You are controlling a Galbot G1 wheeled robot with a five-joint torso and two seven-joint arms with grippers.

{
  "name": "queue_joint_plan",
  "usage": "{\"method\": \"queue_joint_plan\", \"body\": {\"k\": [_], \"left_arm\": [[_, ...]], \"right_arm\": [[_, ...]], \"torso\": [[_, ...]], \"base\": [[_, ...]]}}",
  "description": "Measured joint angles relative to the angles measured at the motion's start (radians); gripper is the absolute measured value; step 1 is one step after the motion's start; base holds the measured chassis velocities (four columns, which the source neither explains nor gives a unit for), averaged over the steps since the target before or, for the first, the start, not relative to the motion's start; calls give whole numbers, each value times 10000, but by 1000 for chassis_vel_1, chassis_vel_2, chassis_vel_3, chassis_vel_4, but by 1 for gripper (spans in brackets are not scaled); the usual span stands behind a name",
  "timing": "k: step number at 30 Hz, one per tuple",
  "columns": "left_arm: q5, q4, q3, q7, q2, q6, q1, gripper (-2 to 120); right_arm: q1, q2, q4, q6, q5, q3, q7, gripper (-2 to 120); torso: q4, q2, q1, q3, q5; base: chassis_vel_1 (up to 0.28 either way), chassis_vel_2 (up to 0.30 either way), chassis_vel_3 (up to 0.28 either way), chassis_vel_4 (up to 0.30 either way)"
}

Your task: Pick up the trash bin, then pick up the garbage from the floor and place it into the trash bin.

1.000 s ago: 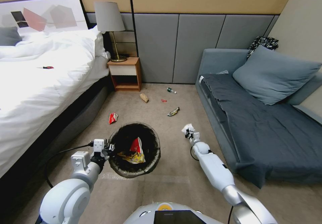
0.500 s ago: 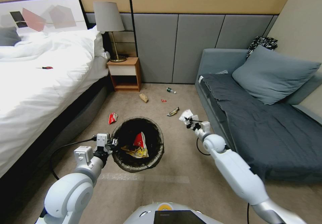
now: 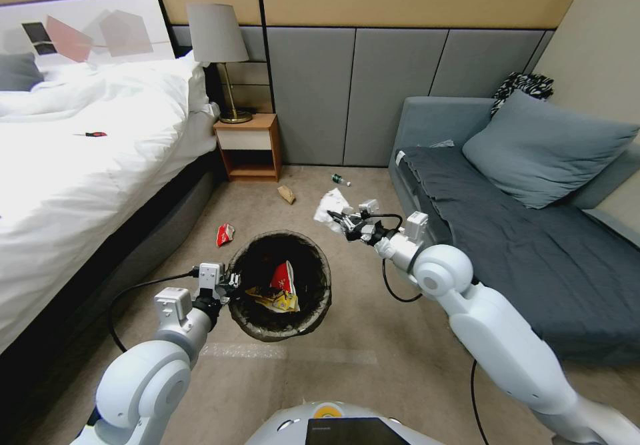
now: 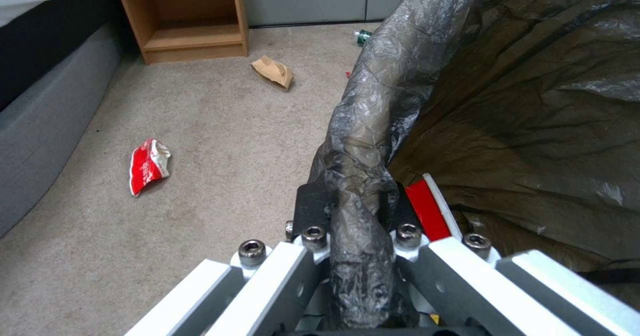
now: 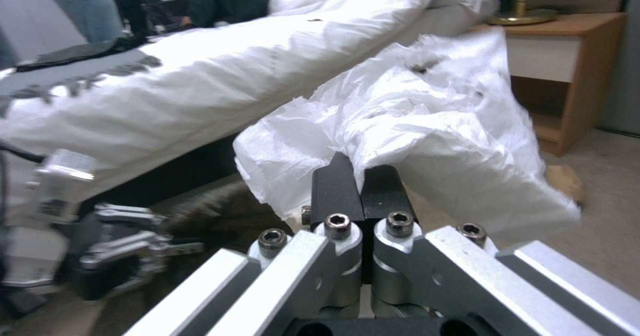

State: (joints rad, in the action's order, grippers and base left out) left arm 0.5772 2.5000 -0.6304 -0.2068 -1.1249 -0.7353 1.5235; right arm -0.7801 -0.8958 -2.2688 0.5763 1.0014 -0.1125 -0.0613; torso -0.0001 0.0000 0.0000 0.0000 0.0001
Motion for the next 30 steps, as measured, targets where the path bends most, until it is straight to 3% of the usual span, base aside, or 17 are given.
{"method": "queue_joint_plan", "body": {"k": [14, 30], "left_arm": [[184, 0, 62, -4, 132, 0, -129, 1], [214, 0, 55, -43, 127, 0, -162, 1]], "right_arm": [[1207, -76, -724, 391, 830, 1430, 2, 0], [1270, -345, -393, 864, 269, 3235, 535, 0]], "torso": [[1, 0, 0, 0, -2], [1, 0, 0, 0, -1]], "base": [[0, 0, 0, 0], [0, 0, 0, 0]]}}
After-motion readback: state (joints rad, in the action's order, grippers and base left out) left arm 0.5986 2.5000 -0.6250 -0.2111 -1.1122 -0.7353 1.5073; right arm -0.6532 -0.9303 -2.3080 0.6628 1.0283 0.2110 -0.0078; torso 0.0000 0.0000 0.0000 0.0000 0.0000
